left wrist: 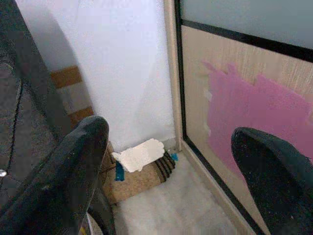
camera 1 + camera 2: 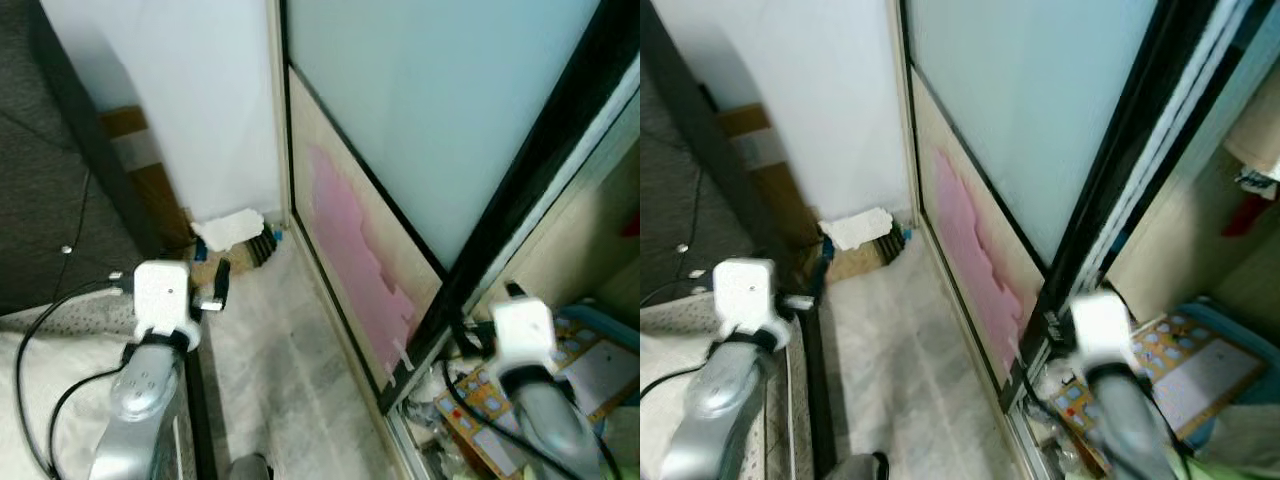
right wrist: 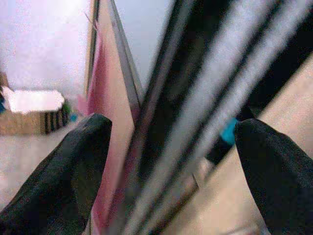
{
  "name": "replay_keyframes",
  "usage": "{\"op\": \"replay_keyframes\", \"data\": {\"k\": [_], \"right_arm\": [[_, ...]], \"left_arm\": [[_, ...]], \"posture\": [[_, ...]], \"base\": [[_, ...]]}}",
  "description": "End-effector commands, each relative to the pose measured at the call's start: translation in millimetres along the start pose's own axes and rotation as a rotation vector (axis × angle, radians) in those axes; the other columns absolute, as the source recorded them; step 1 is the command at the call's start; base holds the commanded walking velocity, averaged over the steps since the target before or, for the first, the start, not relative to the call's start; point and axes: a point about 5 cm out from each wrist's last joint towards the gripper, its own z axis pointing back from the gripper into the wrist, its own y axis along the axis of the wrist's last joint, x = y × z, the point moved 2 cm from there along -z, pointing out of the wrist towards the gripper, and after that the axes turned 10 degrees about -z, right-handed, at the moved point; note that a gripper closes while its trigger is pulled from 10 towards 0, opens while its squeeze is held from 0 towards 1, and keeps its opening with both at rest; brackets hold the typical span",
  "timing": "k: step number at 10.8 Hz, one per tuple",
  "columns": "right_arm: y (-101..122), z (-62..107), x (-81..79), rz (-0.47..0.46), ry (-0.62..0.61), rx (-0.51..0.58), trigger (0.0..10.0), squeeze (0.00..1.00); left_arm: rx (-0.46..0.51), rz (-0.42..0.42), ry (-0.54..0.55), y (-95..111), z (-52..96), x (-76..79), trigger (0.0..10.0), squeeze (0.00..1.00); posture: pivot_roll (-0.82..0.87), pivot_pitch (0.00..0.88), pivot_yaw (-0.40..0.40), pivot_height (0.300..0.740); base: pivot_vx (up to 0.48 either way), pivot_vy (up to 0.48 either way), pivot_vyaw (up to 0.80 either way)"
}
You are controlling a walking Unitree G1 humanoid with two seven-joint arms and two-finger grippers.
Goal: Clean up the room
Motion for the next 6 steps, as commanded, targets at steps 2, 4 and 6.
{"op": "replay_keyframes", "data": {"k": [2,4,6], "right_arm": [[15.1,15.9,-0.6,0.048,0.063,0.034,10.0,0.0],[4.6,16.9,2.1,-0.005,0.064,-0.027,10.0,0.0],[7.7,5.7,-3.3,-0.004,0.129,0.011,10.0,0.0]], "left_arm": [[-0.011,-0.023,0.018,1.3,14.5,-9.0,10.0,0.0],[-0.083,-0.049,0.069,-11.6,19.6,-15.0,10.0,0.0],[-0.068,-0.062,0.082,-7.2,14.1,-19.2,10.0,0.0]], "posture": [[-0.01,0.0,-0.016,0.74],[-0.02,0.0,-0.008,0.74],[-0.01,0.0,-0.006,0.74]], "base": [[0.0,0.0,0.0],[0.0,0.0,0.0],[0.0,0.0,0.63]]}}
